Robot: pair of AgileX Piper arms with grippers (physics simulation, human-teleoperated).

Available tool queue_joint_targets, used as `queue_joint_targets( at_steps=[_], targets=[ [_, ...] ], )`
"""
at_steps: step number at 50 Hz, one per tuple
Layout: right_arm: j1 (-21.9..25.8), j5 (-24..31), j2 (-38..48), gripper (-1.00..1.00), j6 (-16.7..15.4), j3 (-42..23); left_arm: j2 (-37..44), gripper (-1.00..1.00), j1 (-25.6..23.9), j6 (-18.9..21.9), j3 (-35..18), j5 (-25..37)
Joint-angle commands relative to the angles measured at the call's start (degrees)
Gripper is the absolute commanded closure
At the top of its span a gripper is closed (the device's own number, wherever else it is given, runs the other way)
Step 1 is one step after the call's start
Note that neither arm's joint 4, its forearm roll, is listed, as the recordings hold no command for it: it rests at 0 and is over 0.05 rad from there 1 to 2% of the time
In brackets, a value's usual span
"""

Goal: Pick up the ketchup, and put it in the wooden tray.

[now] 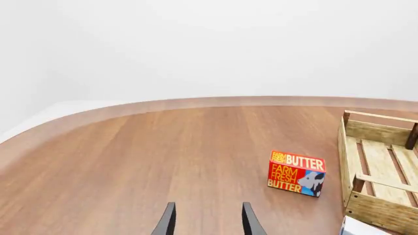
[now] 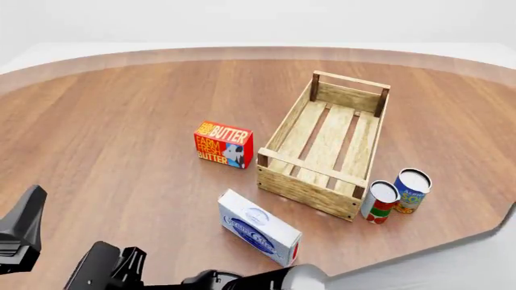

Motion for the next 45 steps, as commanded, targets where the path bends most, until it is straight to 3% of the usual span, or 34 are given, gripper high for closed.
queue_joint_targets(
  at_steps=[1,45],
  targets=[
    [0.8,1.5,2.8,-1.0,-0.4,-2.8,0.0,-1.0,0.0,0.0,0.0,0.0],
    [0.6,2.6,14.4,-1.0,-0.1,-10.0,0.0,-1.0,0.0,0.0,0.0,0.0]
  ],
)
